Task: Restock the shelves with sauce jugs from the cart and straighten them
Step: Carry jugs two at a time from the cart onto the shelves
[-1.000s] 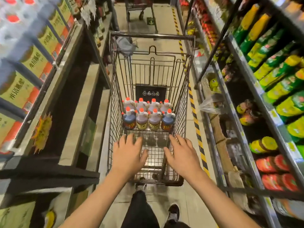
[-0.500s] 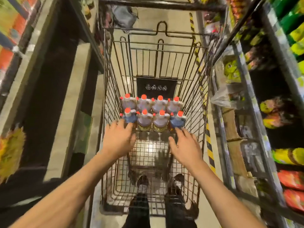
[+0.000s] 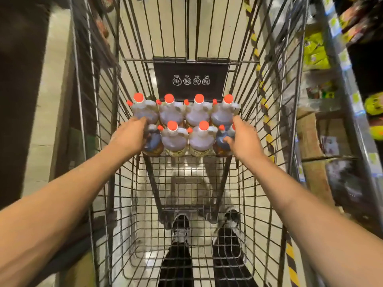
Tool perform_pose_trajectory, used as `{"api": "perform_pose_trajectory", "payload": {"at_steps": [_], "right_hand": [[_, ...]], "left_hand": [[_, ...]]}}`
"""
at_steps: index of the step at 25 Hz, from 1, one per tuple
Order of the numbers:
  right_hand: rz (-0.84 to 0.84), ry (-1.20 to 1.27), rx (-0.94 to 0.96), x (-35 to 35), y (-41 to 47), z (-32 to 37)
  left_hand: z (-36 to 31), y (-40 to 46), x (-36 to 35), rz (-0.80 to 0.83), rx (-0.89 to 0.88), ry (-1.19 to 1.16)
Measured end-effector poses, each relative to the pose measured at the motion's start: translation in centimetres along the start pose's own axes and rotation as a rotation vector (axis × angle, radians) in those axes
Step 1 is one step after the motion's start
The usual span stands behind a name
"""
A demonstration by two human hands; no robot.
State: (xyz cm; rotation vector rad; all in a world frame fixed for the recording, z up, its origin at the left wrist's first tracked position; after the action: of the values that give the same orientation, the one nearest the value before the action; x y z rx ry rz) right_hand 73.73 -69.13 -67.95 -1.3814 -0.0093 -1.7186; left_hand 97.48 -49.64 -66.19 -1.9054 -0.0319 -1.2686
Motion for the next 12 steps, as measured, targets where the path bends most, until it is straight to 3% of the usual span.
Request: {"api": "perform_pose_trajectory", "payload": {"at_steps": [12], "right_hand": [[0.062,0.097,0.106,-2.3,-6.3,1.9]], "left_hand": [[-3.0,-5.7,-4.4,0.116,-0.264,-0.060]]}}
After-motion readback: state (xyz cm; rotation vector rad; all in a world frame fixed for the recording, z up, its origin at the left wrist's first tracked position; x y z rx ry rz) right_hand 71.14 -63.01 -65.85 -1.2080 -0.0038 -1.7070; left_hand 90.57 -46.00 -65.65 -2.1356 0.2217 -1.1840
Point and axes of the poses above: each hand's wrist, its own y-axis towards the middle knuckle, its own x-axis out of the back of the hand, z = x × y, the point moved 6 cm from there along y, towards the middle knuckle, and after that the axes turned 13 degrees about z, right-handed, at the moved point
